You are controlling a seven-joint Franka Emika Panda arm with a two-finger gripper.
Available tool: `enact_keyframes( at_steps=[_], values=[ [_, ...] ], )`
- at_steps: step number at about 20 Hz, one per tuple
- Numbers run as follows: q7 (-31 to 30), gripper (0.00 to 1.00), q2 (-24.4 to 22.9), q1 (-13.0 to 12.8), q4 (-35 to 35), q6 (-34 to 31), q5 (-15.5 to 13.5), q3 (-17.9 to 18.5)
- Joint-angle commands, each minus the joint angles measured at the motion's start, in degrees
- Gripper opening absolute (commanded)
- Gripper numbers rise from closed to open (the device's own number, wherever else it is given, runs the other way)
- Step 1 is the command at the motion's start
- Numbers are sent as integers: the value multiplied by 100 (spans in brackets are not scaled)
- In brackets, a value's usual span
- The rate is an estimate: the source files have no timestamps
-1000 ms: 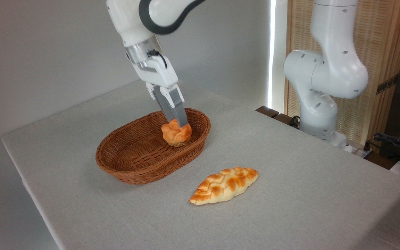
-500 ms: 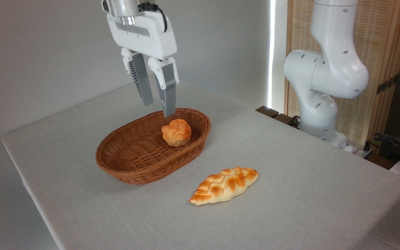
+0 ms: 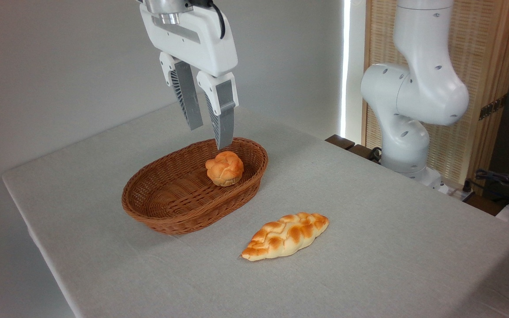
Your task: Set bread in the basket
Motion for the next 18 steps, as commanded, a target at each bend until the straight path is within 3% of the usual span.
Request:
enact_keyframes(
  at_steps=[1, 9, 18],
  values=[
    [-6, 100, 94, -36, 177, -150, -91, 29],
    [-67, 100, 138, -98, 133, 404, -29, 178],
    [-349, 100, 199, -221, 62, 404, -3, 178]
  ],
)
